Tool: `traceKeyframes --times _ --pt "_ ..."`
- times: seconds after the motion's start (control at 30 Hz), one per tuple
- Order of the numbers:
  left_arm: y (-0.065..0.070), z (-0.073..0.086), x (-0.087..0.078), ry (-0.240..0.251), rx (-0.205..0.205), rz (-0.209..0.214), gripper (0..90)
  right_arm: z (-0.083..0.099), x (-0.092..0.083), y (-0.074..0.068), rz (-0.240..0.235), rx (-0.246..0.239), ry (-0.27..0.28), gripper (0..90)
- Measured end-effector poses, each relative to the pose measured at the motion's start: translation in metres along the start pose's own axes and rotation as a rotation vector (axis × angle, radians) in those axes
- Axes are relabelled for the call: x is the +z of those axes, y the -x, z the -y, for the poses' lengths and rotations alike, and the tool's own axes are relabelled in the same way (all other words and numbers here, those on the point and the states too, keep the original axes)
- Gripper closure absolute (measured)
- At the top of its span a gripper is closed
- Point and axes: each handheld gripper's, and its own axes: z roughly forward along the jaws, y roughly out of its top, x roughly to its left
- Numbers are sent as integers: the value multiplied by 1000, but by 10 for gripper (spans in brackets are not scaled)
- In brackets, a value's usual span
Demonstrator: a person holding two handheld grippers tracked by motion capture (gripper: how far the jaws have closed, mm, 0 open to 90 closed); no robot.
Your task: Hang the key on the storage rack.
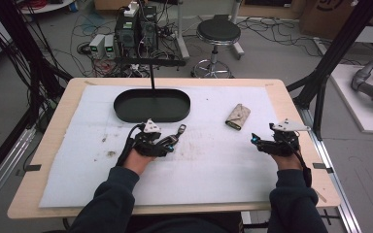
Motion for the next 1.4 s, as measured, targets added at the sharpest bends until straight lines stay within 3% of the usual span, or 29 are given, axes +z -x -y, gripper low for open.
traceKeyframes --times 0.17,0.23,0.37,0.6,0.73,0.8,1.03,1.13,1.17,1.4 --pt "2 -7 16 -35 39 0 307 0 0 0 -10 6 9 216" --pt "2 -7 22 -83 41 -11 332 0 0 0 -11 10 10 216" --pt "1 -7 20 -87 57 -11 474 1 -1 1 -9 12 12 216" --pt "2 -8 15 -91 70 -16 483 1 -1 1 -8 8 13 216" --pt "-7 -13 -5 10 3 3 484 1 -2 2 -6 16 15 216" --pt "-9 -14 -10 25 4 -4 484 1 -2 2 -5 15 16 216" --pt "-33 -24 -46 125 -56 -35 484 1 -2 2 -7 16 20 216" --pt "-47 -30 -61 169 -84 -55 485 1 -3 3 -6 24 20 216" --pt "-57 -34 -71 193 -96 -73 485 1 -3 3 -7 25 22 216" --pt "-90 -53 -99 257 -141 -121 485 1 -3 5 -6 29 27 216"
